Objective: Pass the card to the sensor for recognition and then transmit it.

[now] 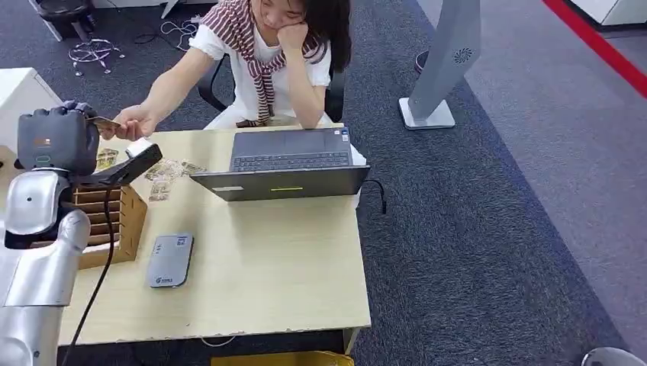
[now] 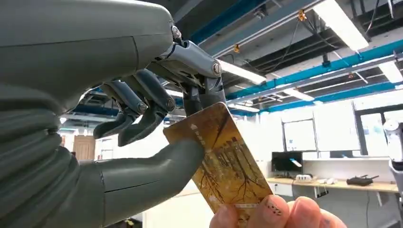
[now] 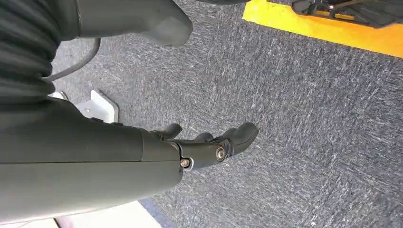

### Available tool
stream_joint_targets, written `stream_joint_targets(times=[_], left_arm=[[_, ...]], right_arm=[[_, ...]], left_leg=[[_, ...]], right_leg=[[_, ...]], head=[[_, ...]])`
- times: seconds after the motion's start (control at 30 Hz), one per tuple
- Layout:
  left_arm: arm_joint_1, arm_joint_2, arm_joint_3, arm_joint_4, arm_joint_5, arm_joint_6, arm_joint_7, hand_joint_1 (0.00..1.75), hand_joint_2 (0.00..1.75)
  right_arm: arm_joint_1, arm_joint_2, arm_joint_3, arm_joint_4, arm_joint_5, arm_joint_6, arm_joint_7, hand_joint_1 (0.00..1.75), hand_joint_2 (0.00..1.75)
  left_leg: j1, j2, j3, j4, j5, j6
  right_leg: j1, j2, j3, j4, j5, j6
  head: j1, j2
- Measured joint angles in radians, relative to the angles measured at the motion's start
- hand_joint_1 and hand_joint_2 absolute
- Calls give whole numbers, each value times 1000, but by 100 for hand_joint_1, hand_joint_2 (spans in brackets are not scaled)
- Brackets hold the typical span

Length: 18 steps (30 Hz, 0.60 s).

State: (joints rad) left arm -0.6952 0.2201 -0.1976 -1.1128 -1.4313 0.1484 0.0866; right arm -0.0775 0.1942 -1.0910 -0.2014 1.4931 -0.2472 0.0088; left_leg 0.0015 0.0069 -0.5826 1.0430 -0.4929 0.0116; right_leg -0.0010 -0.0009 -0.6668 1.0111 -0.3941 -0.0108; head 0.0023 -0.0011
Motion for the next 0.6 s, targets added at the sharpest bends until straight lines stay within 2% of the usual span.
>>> stream_joint_targets(times=[0.17,0.27,0.4,0.5,0.6], left_arm=[[-2,-3,0,20,-15,-14,43,0,175],[3,-1,0,26,-14,12,39,0,175],[75,11,0,-22,49,101,-27,0,175],[182,32,8,-128,120,153,-78,0,175],[291,44,47,-247,236,194,-145,0,175]], right_arm=[[0,0,0,0,0,0,3,0,175],[0,0,0,0,-4,0,7,0,175],[3,0,0,0,-20,4,20,0,175],[7,0,0,0,-33,3,26,0,175],[11,0,0,0,-39,3,35,0,175]], left_leg=[[0,0,0,0,0,0],[0,0,-1,0,0,0],[0,0,-1,0,0,0],[0,1,-1,-1,-1,0],[0,1,-2,-1,-1,0]], right_leg=[[0,0,0,0,0,0],[0,0,0,0,0,0],[-1,0,0,0,0,0],[-1,1,-1,0,-1,0],[-1,2,-2,0,-1,0]], head=[[0,0],[0,0],[0,0],[0,0],[-1,0]])
